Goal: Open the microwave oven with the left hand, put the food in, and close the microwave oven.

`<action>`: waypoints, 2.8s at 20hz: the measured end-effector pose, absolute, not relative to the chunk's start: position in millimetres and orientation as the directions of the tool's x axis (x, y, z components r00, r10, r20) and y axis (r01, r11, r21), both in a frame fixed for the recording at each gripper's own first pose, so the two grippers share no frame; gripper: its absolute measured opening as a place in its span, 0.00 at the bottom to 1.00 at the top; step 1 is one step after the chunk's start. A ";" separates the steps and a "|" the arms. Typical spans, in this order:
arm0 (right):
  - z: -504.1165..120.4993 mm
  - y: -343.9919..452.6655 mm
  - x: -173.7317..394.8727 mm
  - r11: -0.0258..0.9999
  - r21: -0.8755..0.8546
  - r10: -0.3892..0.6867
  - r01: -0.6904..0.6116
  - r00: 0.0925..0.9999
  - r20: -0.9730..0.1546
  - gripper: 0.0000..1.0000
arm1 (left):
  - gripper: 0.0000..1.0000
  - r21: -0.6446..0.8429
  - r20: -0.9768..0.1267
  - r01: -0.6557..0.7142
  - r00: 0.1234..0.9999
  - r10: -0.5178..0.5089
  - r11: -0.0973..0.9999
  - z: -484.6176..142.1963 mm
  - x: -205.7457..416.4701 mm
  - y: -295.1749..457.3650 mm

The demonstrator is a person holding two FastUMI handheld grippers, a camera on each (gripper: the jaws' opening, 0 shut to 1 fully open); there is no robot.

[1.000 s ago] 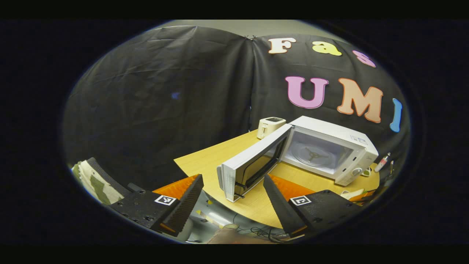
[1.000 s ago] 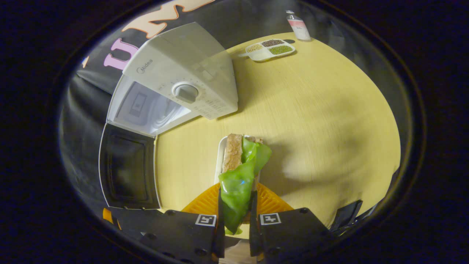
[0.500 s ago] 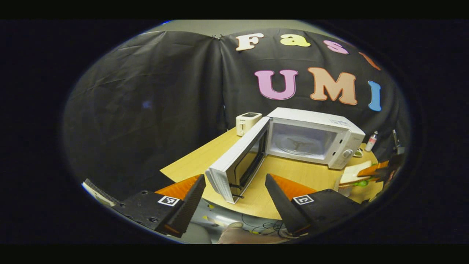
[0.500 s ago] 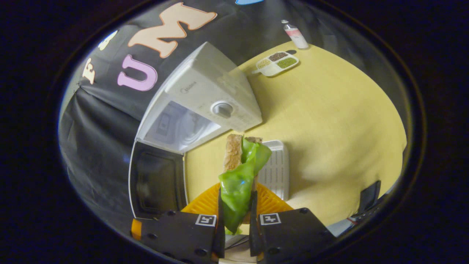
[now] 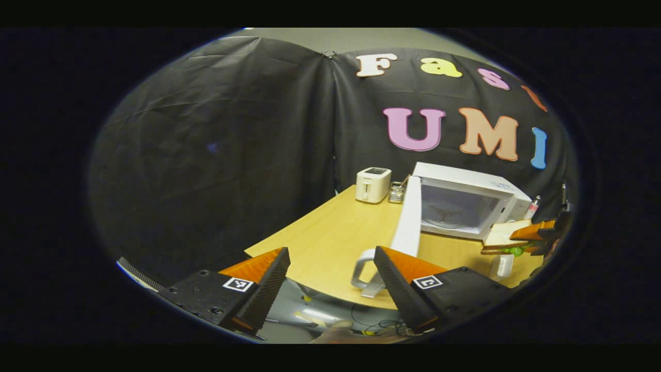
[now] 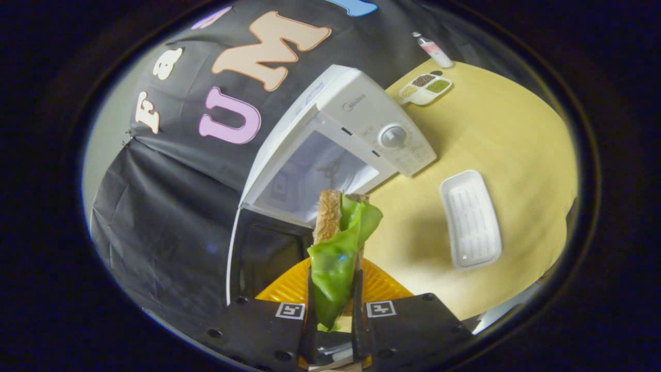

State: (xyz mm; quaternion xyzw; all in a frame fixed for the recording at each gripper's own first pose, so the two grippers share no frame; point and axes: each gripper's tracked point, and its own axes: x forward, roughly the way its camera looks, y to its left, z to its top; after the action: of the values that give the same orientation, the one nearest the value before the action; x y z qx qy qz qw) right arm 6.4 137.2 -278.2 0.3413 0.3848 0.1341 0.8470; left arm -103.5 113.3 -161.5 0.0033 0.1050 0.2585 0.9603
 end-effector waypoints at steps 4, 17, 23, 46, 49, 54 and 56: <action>-277.5 176.3 7.0 0.687 0.725 0.519 0.032 0.678 -0.521 0.28 | 0.99 0.015 -0.233 -0.564 0.801 0.552 0.826 -170.0 -109.6 162.2; -300.1 221.1 100.3 0.624 0.773 0.400 0.114 0.804 -0.441 0.29 | 0.98 -0.070 -0.247 -0.657 0.740 0.625 0.751 -162.3 -87.5 211.8; -326.9 235.6 137.0 0.617 0.773 0.362 0.148 0.819 -0.446 0.28 | 0.97 -0.004 -0.189 -0.633 0.760 0.621 0.774 -146.8 -69.0 214.1; -373.6 228.6 235.7 0.658 0.701 0.106 0.275 0.887 -0.448 0.38 | 0.98 0.018 -0.353 -0.670 0.691 0.631 0.742 -185.8 -76.0 252.2; -370.7 224.7 232.6 0.715 0.640 0.067 0.281 0.884 -0.462 0.38 | 0.98 0.015 -0.358 -0.664 0.695 0.624 0.748 -186.3 -73.3 250.4; -362.0 212.1 229.5 0.815 0.501 -0.027 0.290 0.884 -0.468 0.57 | 0.97 0.023 -0.345 -0.634 0.721 0.602 0.773 -181.3 -64.0 242.1; -360.7 209.4 229.8 0.842 0.455 -0.051 0.289 0.884 -0.465 0.81 | 0.98 0.021 -0.344 -0.625 0.728 0.593 0.780 -180.6 -60.7 240.1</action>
State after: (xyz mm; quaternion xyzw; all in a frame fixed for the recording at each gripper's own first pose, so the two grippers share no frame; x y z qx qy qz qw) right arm 229.8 209.4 -360.7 0.2657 0.2233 -0.0910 0.9334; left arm -60.7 240.1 -180.6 -0.0482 0.1682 0.3280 0.9283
